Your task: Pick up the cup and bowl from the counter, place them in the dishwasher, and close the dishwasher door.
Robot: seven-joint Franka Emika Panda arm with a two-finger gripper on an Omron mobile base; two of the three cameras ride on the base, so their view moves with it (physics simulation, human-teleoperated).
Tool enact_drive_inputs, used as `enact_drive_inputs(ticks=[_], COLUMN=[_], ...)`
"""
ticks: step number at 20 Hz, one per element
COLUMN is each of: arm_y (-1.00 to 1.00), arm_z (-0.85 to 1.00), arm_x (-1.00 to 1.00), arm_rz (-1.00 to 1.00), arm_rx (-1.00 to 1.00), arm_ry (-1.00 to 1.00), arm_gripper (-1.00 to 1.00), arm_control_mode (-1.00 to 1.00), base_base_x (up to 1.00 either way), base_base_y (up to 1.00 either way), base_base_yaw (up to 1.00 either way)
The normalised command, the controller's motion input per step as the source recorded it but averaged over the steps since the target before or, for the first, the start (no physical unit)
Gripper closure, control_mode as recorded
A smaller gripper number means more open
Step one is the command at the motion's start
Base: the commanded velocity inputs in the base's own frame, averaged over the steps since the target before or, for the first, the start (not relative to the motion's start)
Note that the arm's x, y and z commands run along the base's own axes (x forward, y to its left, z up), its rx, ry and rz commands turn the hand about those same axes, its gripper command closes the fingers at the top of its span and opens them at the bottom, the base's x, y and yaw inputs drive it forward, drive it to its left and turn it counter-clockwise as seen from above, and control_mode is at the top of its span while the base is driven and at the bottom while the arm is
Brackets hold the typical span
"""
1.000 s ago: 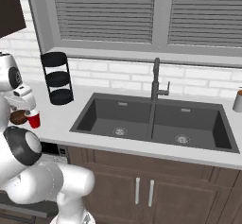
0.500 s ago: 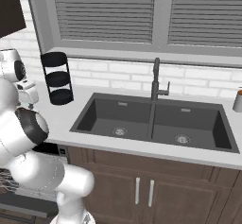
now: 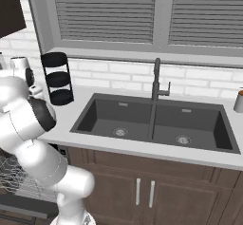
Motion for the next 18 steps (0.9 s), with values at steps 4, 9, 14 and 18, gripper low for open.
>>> enact_drive_inputs(ticks=[4,9,14,18], arm_y=[0.18,0.09,0.0,0.15], arm_z=[-0.26,-0.18,-0.16,-0.13], arm_x=[0.09,0.23,0.36,0.37], arm_rz=[0.1,0.12,0.12,0.05], arm_rx=[0.0,0.0,0.02,0.0], arm_ry=[-0.12,-0.03,0.0,0.0], arm_gripper=[-1.0,-1.0,-1.0,-1.0], arm_control_mode=[-1.0,-1.0,-1.0,-1.0], base_base_x=[0.0,0.0,0.0,0.0], base_base_y=[0.0,0.0,0.0,0.0], base_base_yaw=[0.0,0.0,0.0,0.0])
